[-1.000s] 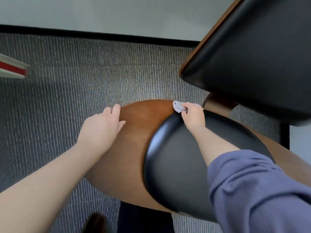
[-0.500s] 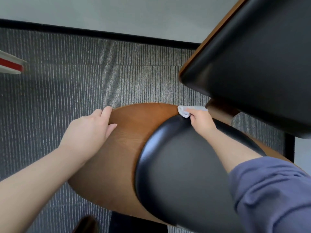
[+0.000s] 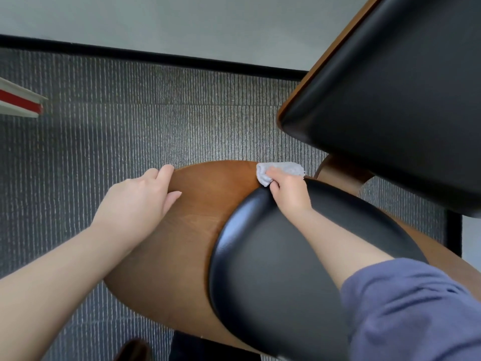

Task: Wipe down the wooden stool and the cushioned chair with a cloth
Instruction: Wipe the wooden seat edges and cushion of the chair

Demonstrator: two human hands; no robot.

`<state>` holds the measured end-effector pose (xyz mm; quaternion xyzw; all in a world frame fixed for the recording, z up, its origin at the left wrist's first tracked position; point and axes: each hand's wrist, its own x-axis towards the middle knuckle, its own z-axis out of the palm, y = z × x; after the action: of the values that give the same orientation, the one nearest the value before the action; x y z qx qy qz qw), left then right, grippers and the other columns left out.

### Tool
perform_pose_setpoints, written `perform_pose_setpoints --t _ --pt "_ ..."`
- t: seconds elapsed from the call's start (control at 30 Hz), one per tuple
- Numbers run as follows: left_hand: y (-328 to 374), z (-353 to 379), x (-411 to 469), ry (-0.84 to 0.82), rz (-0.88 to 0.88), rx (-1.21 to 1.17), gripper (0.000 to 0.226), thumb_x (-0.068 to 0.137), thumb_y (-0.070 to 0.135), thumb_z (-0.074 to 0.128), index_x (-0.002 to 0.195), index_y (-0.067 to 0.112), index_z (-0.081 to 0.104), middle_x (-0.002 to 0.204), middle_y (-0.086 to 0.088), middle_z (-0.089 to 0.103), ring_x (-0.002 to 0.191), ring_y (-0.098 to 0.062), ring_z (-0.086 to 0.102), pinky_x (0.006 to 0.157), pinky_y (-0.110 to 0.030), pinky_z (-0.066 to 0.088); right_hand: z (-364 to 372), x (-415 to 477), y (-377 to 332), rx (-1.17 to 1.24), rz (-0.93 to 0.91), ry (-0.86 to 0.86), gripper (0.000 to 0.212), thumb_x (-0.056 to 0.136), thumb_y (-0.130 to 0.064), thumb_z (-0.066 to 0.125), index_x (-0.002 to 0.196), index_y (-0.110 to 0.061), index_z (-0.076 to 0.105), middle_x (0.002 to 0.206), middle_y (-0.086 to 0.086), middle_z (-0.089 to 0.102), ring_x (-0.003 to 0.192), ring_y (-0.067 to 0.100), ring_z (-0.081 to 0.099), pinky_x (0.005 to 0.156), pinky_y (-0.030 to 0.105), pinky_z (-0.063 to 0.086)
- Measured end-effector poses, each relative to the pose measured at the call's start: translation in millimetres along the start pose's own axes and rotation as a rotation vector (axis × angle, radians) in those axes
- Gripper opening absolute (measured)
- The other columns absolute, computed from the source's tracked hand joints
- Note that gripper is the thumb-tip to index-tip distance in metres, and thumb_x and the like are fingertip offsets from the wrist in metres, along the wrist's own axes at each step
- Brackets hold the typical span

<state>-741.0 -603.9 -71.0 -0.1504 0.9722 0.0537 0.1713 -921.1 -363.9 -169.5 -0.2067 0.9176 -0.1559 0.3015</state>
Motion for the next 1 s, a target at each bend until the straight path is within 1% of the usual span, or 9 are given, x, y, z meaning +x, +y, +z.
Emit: perform_pose_setpoints --t 0.07,0.2,0.27,0.37,0.53,0.67,0.77,0.9,1.0 --pt "0 -1 0 0.000 -0.005 0.007 0.039 0.091 0.042 0.055 0.113 0.009 0.057 0.082 -0.007 0.064 0.050 -0.033 0.060 0.044 -0.029 0.032 1 -10 3 0.014 -0.050 0.005 0.028 0.093 -0.007 0.051 0.114 -0.014 0.068 0.108 0.011 0.070 0.100 0.033 0.063 0.084 0.033 0.048" --pt "0 -1 0 -0.013 0.002 0.007 0.039 0.089 0.040 0.058 0.111 0.008 0.058 0.079 -0.007 0.063 0.048 -0.033 0.059 0.044 -0.029 0.032 0 23 7 -0.008 0.196 0.057 0.032 0.092 -0.007 0.044 0.108 -0.016 0.070 0.084 0.008 0.065 0.081 0.025 0.061 0.068 0.029 0.043" --pt "0 -1 1 -0.017 0.007 0.010 0.039 0.088 0.040 0.059 0.109 0.007 0.059 0.077 -0.008 0.063 0.047 -0.033 0.058 0.043 -0.028 0.031 6 24 -21 0.064 0.022 0.094 0.033 0.086 -0.005 0.046 0.103 -0.018 0.072 0.098 0.005 0.072 0.095 0.024 0.066 0.082 0.032 0.050" --pt "0 0 0 -0.015 0.001 0.013 0.039 0.088 0.040 0.059 0.109 0.007 0.059 0.076 -0.007 0.062 0.047 -0.033 0.058 0.043 -0.027 0.029 10 10 -45 0.134 -0.233 0.078 0.039 0.083 0.003 0.049 0.111 -0.014 0.071 0.119 0.002 0.069 0.113 0.015 0.059 0.100 0.030 0.045" --pt "0 0 0 -0.004 -0.014 0.003 0.041 0.090 0.042 0.057 0.114 0.009 0.057 0.081 -0.007 0.063 0.053 -0.034 0.061 0.046 -0.029 0.032 -2 27 -17 -0.046 -0.069 0.044 0.031 0.087 -0.003 0.048 0.105 -0.015 0.070 0.098 0.005 0.065 0.094 0.026 0.058 0.084 0.040 0.046" --pt "0 2 1 -0.012 0.002 0.005 0.041 0.090 0.041 0.057 0.114 0.008 0.058 0.079 -0.007 0.062 0.051 -0.033 0.060 0.045 -0.028 0.031 -6 32 -18 0.091 -0.074 -0.053 0.028 0.093 -0.009 0.052 0.116 -0.012 0.068 0.103 0.004 0.051 0.091 0.019 0.052 0.080 0.019 0.032" --pt "-1 3 1 -0.004 0.011 0.002 0.040 0.090 0.041 0.056 0.113 0.008 0.058 0.079 -0.008 0.062 0.049 -0.032 0.059 0.044 -0.028 0.031 -9 44 -18 0.072 0.053 -0.060 0.022 0.092 -0.012 0.052 0.103 -0.003 0.069 0.102 0.010 0.048 0.096 0.028 0.054 0.074 0.019 0.027" --pt "-2 1 0 0.005 0.021 -0.013 0.038 0.090 0.040 0.055 0.110 0.008 0.058 0.080 -0.008 0.063 0.049 -0.032 0.059 0.044 -0.028 0.031 -4 43 -51 0.112 -0.091 -0.165 0.021 0.092 -0.013 0.051 0.095 -0.003 0.069 0.102 0.007 0.054 0.091 0.021 0.053 0.076 0.025 0.033" --pt "-1 0 0 -0.001 0.019 -0.029 0.037 0.091 0.040 0.054 0.109 0.008 0.057 0.082 -0.008 0.063 0.052 -0.033 0.060 0.045 -0.028 0.030 -8 44 -57 0.069 -0.050 -0.139 0.018 0.091 -0.013 0.050 0.082 -0.008 0.064 0.092 0.007 0.051 0.088 0.026 0.053 0.071 0.030 0.032"
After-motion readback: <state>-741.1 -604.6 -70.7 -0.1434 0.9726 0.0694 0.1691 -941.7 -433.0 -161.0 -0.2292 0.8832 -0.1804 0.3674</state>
